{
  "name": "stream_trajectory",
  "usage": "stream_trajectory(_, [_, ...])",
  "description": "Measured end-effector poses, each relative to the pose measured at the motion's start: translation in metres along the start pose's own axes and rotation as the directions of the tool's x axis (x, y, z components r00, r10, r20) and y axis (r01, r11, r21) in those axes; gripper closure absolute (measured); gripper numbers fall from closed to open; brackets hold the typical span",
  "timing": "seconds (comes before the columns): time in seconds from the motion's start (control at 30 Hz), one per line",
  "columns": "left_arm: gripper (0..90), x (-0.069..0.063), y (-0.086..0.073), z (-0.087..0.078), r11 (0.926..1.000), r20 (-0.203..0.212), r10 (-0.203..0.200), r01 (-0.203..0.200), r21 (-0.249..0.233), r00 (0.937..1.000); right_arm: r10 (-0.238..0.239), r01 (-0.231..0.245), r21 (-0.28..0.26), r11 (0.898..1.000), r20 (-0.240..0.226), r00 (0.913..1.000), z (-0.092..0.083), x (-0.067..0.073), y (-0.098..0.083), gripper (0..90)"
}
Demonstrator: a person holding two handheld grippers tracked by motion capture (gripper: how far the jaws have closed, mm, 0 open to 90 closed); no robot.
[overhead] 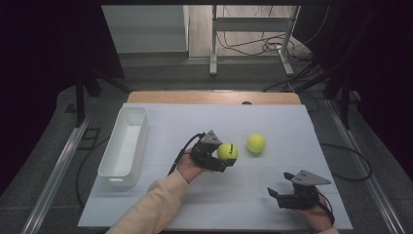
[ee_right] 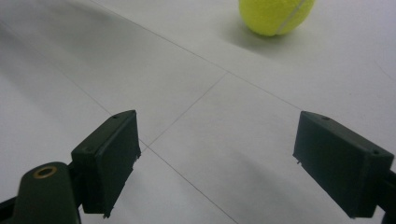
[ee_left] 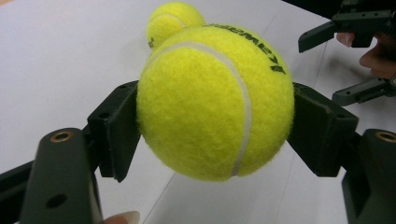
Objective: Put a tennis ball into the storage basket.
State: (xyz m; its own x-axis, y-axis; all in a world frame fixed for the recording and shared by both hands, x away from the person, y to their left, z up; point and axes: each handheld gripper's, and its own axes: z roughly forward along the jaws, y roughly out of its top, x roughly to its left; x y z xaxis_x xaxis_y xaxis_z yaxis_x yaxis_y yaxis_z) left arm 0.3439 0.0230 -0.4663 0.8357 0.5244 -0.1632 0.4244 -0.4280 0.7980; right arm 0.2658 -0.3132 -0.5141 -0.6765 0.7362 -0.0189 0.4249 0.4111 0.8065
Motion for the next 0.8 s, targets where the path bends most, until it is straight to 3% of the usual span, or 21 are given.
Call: stream_trajectory(0.8, [25.5,0.008,0.004,-0.018,0.9991,-0.016,-0.006,0.005,-0.042,0.9999,0.003,-0.003,-0.003,1.0,-0.003,1.0,0.0,0.001,0.0,14.9])
